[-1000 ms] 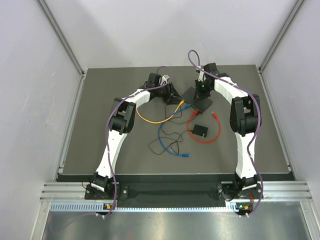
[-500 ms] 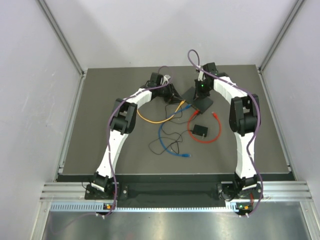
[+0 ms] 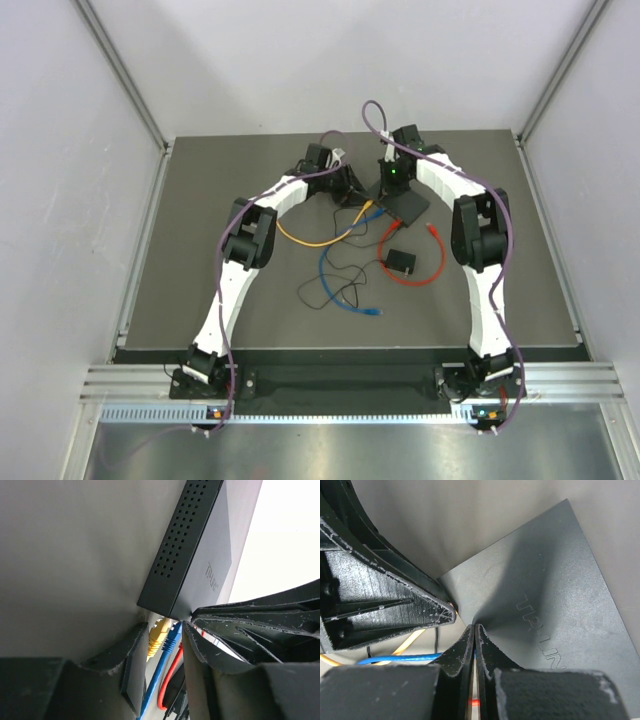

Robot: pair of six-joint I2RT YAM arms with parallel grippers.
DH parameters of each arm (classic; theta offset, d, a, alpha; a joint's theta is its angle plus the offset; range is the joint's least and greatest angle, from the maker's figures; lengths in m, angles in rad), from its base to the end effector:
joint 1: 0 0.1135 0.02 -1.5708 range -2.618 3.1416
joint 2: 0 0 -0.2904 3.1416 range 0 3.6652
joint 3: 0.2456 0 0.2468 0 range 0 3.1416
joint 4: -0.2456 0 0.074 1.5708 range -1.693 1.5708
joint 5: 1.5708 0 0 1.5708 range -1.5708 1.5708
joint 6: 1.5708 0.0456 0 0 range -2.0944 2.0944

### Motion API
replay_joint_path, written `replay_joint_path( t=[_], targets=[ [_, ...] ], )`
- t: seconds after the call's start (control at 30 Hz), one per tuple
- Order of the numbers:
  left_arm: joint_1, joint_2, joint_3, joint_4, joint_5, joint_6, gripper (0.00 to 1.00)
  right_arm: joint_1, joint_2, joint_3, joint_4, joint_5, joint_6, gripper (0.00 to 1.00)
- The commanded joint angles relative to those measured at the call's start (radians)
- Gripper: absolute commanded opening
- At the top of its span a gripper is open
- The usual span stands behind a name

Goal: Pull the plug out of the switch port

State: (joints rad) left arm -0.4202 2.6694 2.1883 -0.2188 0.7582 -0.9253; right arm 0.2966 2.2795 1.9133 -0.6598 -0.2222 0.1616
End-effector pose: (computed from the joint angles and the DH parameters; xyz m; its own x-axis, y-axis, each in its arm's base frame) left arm 0.5355 -0.2736 0.1190 -0.9740 -0.2001 -0.1064 -0.0027 0.4796 -0.8775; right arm 0.4900 0.1602 0.2030 -0.8707 -0.1020 -0.4812 -0.2576 0.9279 0.2694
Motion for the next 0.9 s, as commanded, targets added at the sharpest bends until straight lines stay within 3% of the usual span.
replay_joint_path(
  t=[0.0, 0.07, 0.1, 0.2, 0.53, 0.73, 0.87],
  targets=[
    [-0.031, 0.033, -0.038, -0.076, -0.128, 0.046, 0.38, 0.013, 0.061, -0.003, -0.058, 0.04, -0.001, 0.0],
    [-0.034, 0.041, -0.036, -0.079, -0.134, 0.046, 0.31, 0.015, 0.06, -0.011, -0.055, 0.04, 0.0, 0.0],
    [-0.034, 0.05, -0.033, -0.099, -0.138, 0.052, 0.11, 0.013, 0.057, -0.013, -0.055, 0.041, 0.0, 0.0],
    [-0.042, 0.067, -0.024, -0.148, -0.174, 0.078, 0.0, 0.019, 0.051, -0.013, -0.058, 0.053, 0.0, 0.0],
    [-0.031, 0.026, -0.077, -0.139, -0.181, 0.149, 0.0, 0.029, 0.028, -0.003, -0.069, 0.083, -0.01, 0.07],
    [0.044, -0.057, -0.206, 0.08, -0.057, 0.1, 0.0, -0.013, -0.028, -0.034, -0.069, 0.053, 0.022, 0.12],
    [0.047, -0.117, -0.235, 0.171, -0.005, 0.097, 0.19, -0.053, -0.052, -0.062, -0.069, 0.024, 0.055, 0.12]
  ],
)
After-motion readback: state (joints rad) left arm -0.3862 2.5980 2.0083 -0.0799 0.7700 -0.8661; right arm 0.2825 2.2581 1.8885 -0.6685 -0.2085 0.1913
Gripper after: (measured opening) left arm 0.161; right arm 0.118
